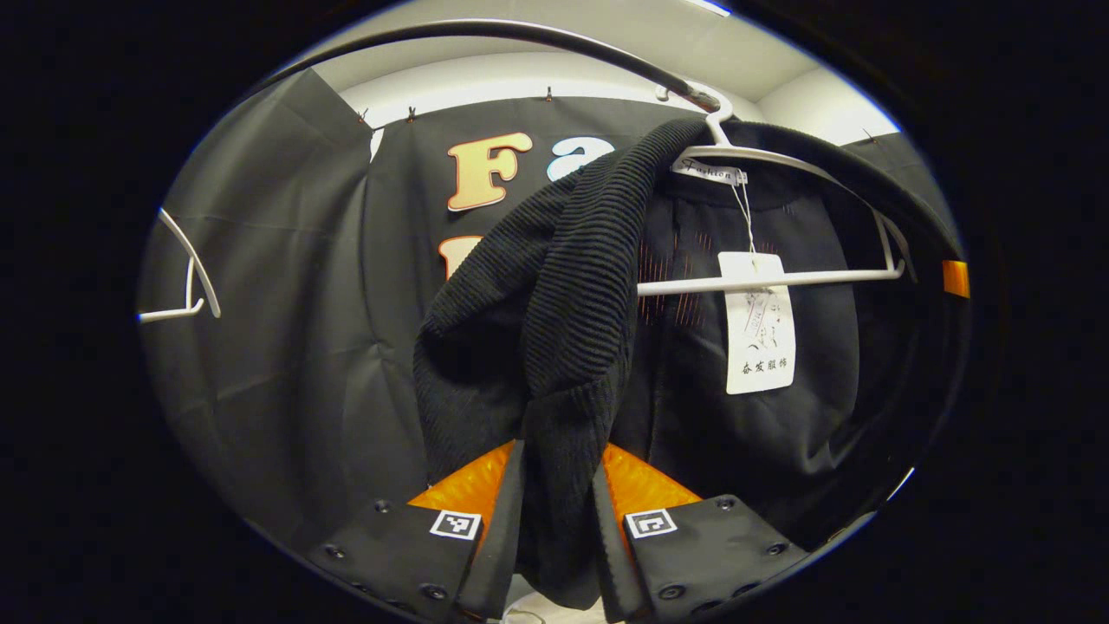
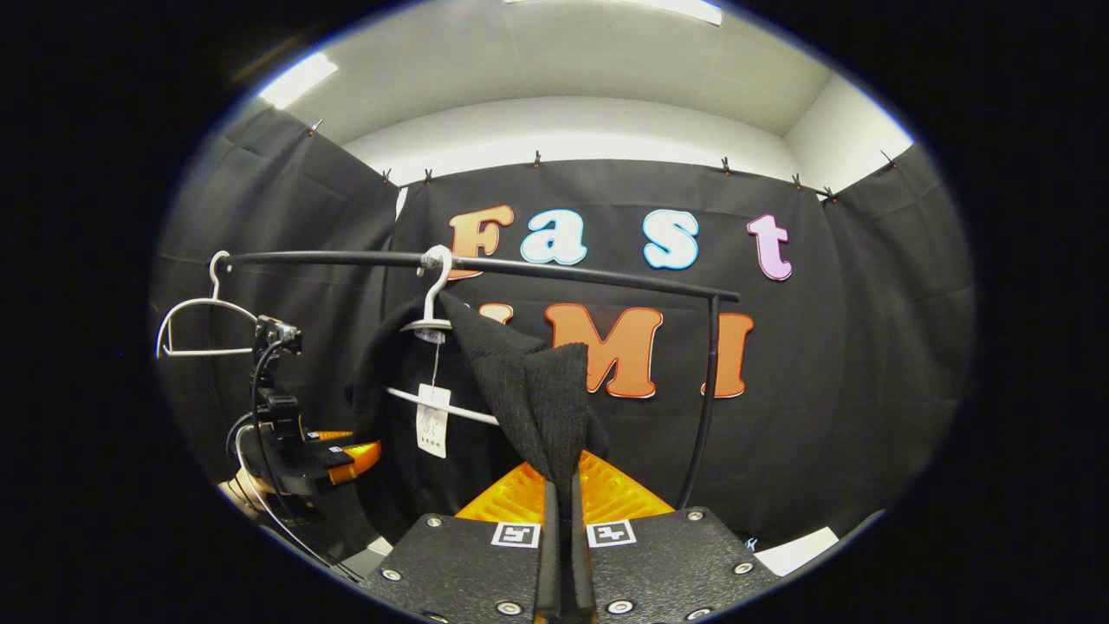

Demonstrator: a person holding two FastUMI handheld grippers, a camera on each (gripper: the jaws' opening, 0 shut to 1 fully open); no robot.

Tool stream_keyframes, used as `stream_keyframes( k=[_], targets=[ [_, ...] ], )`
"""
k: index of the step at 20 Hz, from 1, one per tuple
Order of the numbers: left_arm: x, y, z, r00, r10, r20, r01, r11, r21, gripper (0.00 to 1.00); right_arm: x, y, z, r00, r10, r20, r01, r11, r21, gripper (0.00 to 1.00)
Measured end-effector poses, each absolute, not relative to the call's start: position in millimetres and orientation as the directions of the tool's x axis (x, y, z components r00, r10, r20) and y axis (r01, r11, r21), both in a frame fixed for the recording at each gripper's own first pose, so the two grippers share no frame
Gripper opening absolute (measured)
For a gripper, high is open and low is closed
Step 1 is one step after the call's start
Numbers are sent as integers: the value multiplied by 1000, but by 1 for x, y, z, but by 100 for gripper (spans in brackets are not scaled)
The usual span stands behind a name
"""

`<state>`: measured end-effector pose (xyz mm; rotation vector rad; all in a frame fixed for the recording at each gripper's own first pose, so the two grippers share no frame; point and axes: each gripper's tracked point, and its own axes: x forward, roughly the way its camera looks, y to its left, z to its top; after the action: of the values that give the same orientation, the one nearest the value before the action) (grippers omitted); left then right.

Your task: Grasp the clothes on the hanger with both hands and then place them into the laundry hamper below.

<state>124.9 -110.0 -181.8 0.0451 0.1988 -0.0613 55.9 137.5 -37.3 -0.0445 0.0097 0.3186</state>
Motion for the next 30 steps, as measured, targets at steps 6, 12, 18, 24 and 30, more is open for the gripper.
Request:
stream_keyframes(
  k=[6, 12, 18, 24, 30],
  targets=[
    [115, -93, -163, 973, -74, -218, 80, 997, 19, 11, 58, 120, -19, 961, 278, 14, -277, 959, -56, 5],
    [100, -51, -115, 989, -20, -143, 25, 999, 32, 8, 72, 99, -1, 967, 250, 41, -249, 968, -30, 4],
    [95, -31, -82, 996, 2, -85, 3, 998, 60, 8, 95, 83, 11, 967, 248, 59, -249, 969, 12, 4],
    [96, -27, -74, 997, -11, -73, 17, 997, 71, 8, 127, 68, 10, 968, 242, 61, -246, 966, 75, 4],
    [104, -35, -72, 995, -61, -73, 65, 996, 54, 8, 165, 48, -30, 975, 223, 0, -222, 969, 104, 2]
  ],
)
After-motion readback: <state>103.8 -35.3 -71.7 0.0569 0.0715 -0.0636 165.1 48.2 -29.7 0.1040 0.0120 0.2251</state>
